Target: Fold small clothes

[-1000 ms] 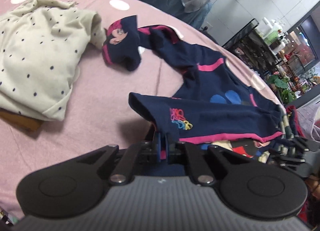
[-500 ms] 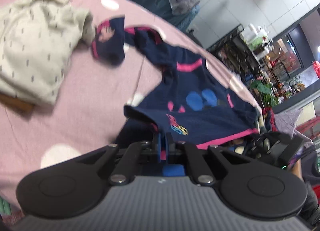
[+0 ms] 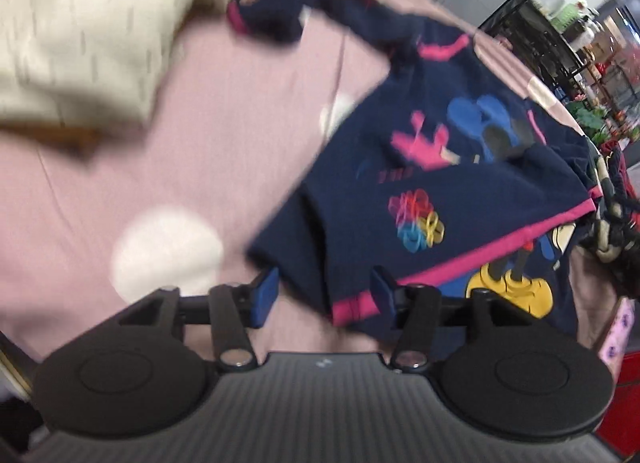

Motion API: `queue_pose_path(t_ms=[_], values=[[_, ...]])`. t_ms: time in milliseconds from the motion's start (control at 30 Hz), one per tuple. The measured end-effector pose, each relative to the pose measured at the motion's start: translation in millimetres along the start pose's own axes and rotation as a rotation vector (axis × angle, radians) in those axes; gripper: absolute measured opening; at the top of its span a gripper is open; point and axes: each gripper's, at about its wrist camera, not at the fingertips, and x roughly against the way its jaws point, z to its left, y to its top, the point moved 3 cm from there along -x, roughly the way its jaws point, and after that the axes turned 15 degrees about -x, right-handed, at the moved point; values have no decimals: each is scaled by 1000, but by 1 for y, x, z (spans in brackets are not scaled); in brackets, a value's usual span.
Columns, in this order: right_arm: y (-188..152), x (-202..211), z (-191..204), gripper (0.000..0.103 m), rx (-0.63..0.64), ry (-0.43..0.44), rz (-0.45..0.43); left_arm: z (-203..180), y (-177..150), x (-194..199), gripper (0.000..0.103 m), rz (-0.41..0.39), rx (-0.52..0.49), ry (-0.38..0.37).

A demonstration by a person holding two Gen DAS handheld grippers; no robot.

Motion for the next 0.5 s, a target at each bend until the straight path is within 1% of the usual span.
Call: queue_pose_path(t_ms=[33,67,100,133,167,233,267,333,367,433,500], values=[[4,0,-7,43,-53,9,-21,-3,7,7,53,-27,-16,8],[9,-2,-13,43,-106,17,-43,-5,13,11,53,-55,-19,-1],[12,-10,-18,42,-137,13,-44,-8,19,12,53,-75,-21,-21],[14,-19,-17,41,-150,-3,-35,-14,26,8,53,-79,-28,-41],[17,-32,-16,36,-152,-11,-24,-19,29,0,53,-75,-37,-57],[21,-65,-16,28,-172,-16,38,-30,33,-20,53,-49,-59,-82],[20,-85,-18,26,-178,-51,97,-35,33,-32,52,-25,-71,-86],[14,-119,-29,26,-161,-180,211,-40,28,-53,51,14,-77,-62],[12,-129,-35,26,-180,-175,260,-40,25,-58,49,18,-89,-41],[17,-130,-39,27,-223,-168,283,-41,22,-60,49,2,-101,-33],[25,-123,-31,32,-169,-173,279,-42,23,-58,49,20,-117,-31]])
